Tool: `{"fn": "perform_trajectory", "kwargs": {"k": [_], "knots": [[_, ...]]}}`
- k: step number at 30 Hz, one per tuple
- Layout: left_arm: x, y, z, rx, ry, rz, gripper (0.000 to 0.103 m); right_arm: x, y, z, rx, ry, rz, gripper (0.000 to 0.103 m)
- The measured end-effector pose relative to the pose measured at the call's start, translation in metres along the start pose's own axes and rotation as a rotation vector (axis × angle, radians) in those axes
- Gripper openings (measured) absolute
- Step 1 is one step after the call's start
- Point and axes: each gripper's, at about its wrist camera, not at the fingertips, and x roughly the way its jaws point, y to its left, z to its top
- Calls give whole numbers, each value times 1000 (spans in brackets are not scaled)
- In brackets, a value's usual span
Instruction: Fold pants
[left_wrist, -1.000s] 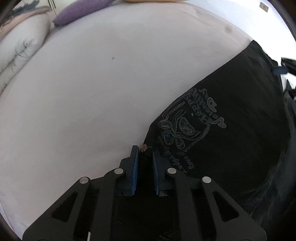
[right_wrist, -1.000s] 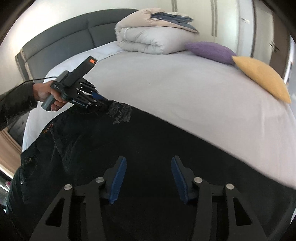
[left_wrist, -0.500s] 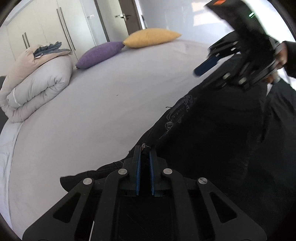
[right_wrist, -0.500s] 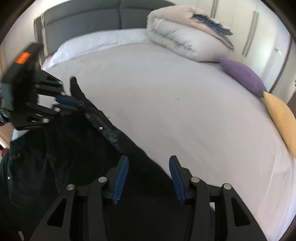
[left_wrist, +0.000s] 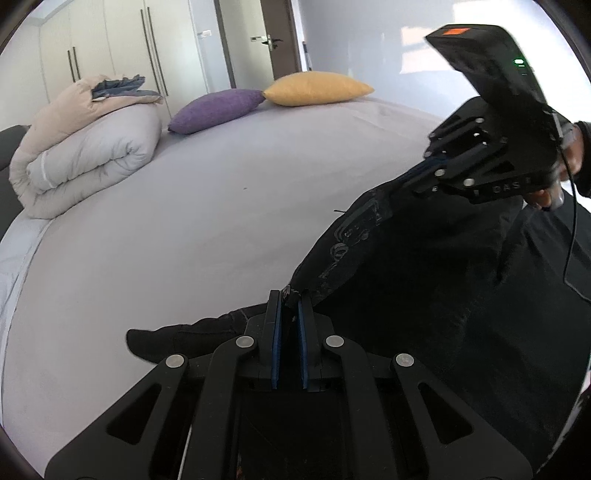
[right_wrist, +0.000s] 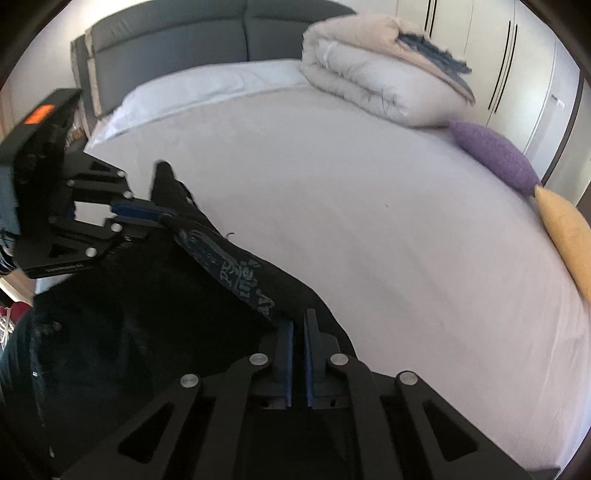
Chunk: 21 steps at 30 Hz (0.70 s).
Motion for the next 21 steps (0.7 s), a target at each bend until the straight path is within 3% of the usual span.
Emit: {"fn": "perform_trajectory", "kwargs": {"k": [4,8,13,18,21], "knots": [[-38,-5,-25,-24,-7,9,7,-25,45,-13,-86,-32,2,5],[-77,-27,-62,-21,4,-21,7,-39,108,-43,-260,11,-21,5],[-111,-83,-118,99,71,-64,7,-44,199,-111,-661,102,-214,5],[-127,-111,-159,116,119,-122,7,-50,233,-145,-700,121,-219,5],[-138,-130,-174,160,135,-110,7,-49,252,-158,-744,136,-254,5]]}}
